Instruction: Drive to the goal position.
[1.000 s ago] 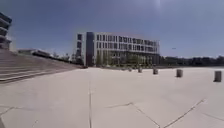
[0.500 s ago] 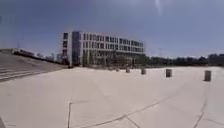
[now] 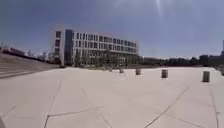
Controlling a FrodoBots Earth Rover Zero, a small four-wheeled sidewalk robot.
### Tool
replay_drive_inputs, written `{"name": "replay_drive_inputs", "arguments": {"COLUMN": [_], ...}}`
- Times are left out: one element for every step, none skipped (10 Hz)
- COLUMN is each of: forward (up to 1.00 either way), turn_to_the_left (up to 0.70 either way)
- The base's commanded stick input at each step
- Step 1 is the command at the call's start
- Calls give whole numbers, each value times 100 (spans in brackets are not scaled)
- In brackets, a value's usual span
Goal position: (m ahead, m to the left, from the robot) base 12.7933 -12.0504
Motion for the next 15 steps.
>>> {"name": "replay_drive_inputs", "arguments": {"forward": [85, 85, 85, 85, 85, 85, 85, 85, 85, 85, 85, 85, 85, 85, 85], "turn_to_the_left": [-4, -4, -4, -4, -4, -4, -4, -29, -34, -34, -34, -33, -13, -4, -4]}}
